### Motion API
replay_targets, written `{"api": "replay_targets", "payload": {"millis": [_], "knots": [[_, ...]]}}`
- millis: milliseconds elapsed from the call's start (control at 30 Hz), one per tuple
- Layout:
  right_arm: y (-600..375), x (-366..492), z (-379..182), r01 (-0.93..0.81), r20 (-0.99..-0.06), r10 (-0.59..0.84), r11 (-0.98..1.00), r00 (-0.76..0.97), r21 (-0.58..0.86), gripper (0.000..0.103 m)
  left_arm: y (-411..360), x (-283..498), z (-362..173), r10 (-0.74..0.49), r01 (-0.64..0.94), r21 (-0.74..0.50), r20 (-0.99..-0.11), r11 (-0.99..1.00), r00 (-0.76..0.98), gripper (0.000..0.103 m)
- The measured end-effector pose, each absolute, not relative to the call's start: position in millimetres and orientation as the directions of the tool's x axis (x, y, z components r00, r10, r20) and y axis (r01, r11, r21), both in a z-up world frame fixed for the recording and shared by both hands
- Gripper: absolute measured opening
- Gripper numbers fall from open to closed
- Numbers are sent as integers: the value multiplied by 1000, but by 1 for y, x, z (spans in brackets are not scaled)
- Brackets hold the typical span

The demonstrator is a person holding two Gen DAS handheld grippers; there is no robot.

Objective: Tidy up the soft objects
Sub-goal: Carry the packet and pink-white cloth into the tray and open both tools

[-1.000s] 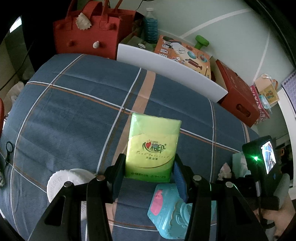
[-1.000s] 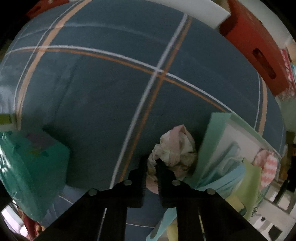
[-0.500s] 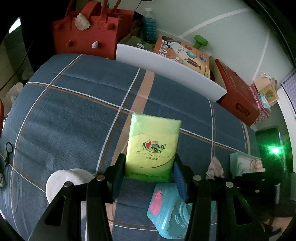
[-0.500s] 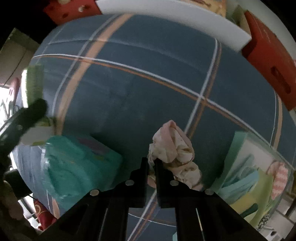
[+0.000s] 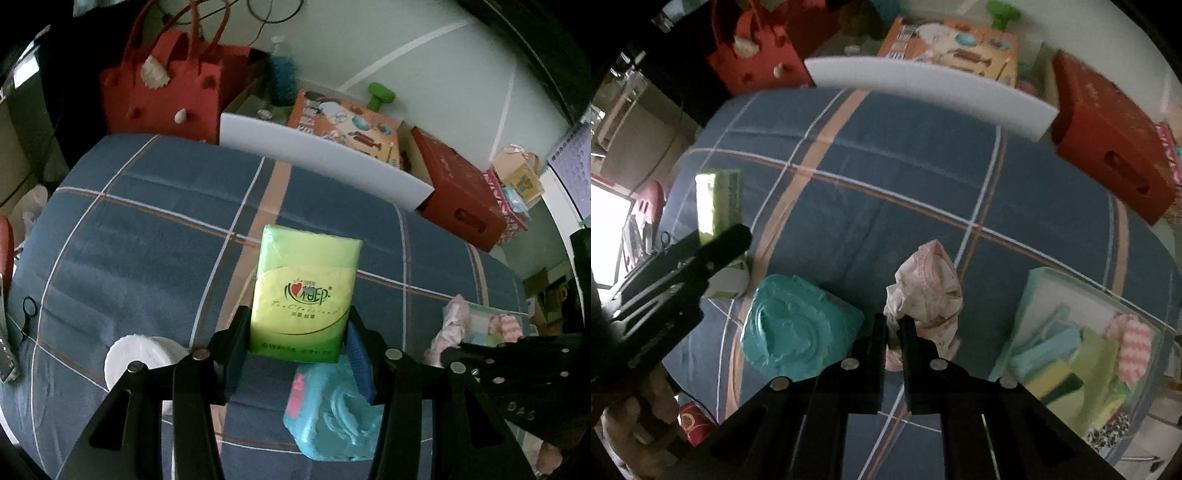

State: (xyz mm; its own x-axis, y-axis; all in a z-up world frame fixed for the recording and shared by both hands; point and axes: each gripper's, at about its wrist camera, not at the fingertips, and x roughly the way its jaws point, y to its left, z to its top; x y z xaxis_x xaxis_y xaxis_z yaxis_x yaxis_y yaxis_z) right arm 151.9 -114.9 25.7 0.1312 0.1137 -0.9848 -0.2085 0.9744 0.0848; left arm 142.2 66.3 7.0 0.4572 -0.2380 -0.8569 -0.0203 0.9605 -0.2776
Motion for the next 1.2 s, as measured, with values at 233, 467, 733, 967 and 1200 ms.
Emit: {"api": "replay_targets", "payload": {"millis": [233,467,733,967,1200], "knots": [[-125,134,46,-193,-976,113,978,187,76,8,45,128,24,-261,49,-272,-835,961,484,51],[-146,116,58,-172,-972,115,982,207,80,8,14,116,34,-294,134,-262,-822,956,488,51],[-208,98,69,-56,-968,74,997,239,62,8,-31,106,45,-350,253,-255,-806,933,478,51],[-271,82,81,77,-960,54,994,275,78,8,-74,97,53,-398,359,-242,-790,901,466,51],[-312,65,102,163,-935,49,980,351,112,8,-110,86,53,-437,437,-240,-787,867,435,51]]}}
